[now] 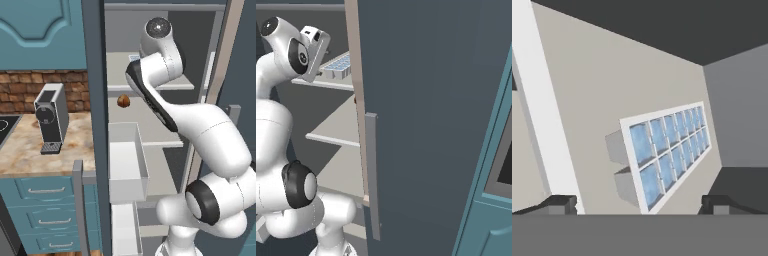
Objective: Open the freezer door, pick up the ice cube tray from the freezer, and place it on the dining counter.
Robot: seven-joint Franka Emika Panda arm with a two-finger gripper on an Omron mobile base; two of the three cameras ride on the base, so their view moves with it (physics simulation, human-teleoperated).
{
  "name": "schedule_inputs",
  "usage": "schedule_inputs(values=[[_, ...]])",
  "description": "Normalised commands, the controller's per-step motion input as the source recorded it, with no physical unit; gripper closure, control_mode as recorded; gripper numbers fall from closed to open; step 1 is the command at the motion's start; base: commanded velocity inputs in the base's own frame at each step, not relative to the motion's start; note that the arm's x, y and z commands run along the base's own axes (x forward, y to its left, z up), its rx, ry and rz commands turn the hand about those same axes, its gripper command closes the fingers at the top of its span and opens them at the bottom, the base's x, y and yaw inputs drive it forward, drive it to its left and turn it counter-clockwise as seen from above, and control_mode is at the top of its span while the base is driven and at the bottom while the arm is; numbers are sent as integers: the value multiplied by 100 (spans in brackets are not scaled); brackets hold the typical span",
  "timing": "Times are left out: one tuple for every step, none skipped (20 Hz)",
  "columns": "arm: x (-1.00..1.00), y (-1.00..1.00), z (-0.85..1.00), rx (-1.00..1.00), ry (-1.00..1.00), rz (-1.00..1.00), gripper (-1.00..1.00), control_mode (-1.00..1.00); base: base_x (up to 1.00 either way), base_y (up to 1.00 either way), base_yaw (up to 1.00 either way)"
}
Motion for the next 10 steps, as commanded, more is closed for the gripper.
schedule_inputs(values=[[32, 0, -7, 0, 1, 3, -100, -100, 0, 0, 0], [24, 0, -8, 0, 0, 3, -100, -100, 0, 0, 0], [15, 0, -8, 0, 0, 3, -100, -100, 0, 0, 0], [12, 0, -9, 0, 0, 3, -100, -100, 0, 0, 0], [6, 0, -7, 0, 0, 3, -100, -100, 0, 0, 0], [1, 0, -8, 0, 0, 2, -100, -100, 0, 0, 0], [2, 0, -9, 0, 0, 2, -100, -100, 0, 0, 0], [0, 0, -9, 0, 0, 2, -100, -100, 0, 0, 0], [0, 0, -9, 0, 0, 2, -100, -100, 0, 0, 0], [0, 0, -7, 0, 0, 2, -100, -100, 0, 0, 0]])
